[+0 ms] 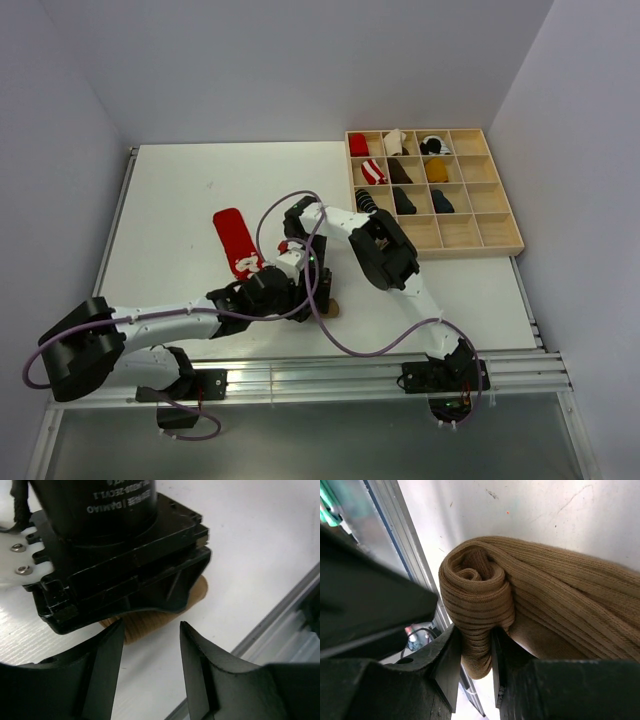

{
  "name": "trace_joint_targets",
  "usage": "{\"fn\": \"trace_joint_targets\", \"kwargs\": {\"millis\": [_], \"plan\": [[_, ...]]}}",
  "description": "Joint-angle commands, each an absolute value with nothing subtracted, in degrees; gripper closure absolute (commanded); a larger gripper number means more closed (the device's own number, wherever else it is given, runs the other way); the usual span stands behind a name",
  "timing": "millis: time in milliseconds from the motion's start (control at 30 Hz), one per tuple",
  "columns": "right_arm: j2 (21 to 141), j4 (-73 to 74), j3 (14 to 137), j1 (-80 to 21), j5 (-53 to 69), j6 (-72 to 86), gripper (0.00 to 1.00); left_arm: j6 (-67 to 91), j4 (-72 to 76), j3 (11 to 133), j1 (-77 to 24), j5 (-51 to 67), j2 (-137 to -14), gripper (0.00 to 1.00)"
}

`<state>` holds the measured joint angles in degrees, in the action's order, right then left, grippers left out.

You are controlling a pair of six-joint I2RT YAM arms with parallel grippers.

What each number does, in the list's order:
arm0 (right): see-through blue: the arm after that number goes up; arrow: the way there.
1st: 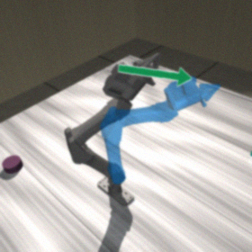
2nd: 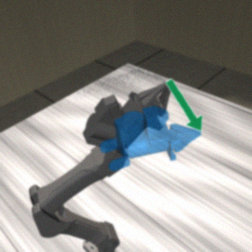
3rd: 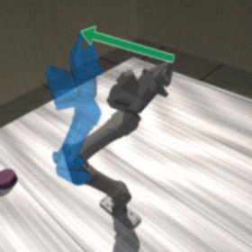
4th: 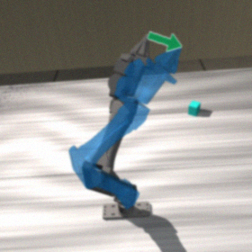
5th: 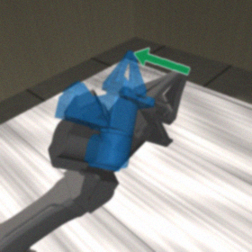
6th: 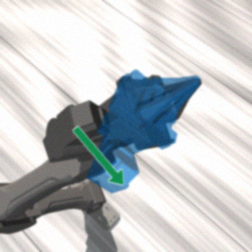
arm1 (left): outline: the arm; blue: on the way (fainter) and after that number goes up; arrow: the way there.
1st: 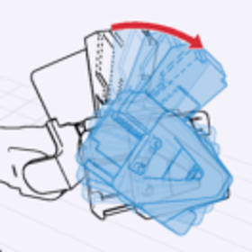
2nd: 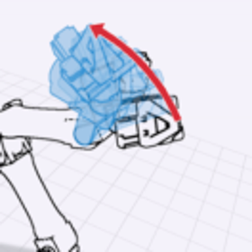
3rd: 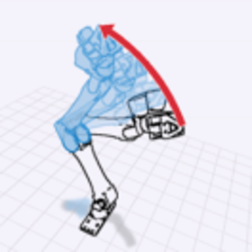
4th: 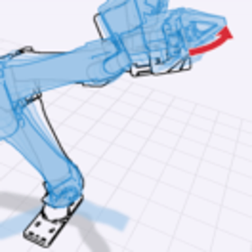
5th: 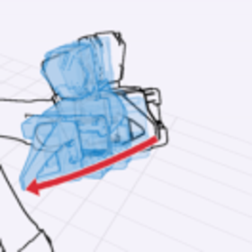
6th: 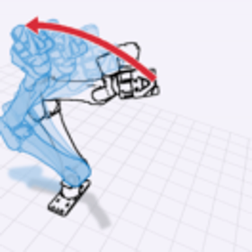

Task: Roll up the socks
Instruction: Roll the sock at the center of the board.

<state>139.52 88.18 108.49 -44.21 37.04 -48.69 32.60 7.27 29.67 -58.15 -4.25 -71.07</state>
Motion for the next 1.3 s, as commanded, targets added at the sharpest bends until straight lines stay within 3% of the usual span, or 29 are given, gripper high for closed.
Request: {"fn": "trace_joint_targets", "kwargs": {"millis": [0,567,767,1000,1267], "plan": [[144.1,82.5,107.1,-43.9,30.2,-51.2,0.73,31.6,10.4,30.1,-58.8,-8.2,-72.5,0.46],[144.6,82.4,107.3,-43.7,30.1,-50.5,0.73,32.7,11.7,30.5,-59.4,-12.6,-78.9,0.48],[143.4,81.2,106.1,-43.7,31.0,-49.3,0.71,35.8,12.0,28.8,-59.4,-12.0,-79.6,0.66],[140.0,76.5,102.6,-43.3,32.0,-46.4,0.65,40.9,14.1,26.2,-59.4,-9.8,-82.1,0.99],[130.2,67.8,96.8,-39.2,35.9,-40.3,0.49,49.1,16.1,21.5,-58.4,-6.9,-83.4,1.00]]}}
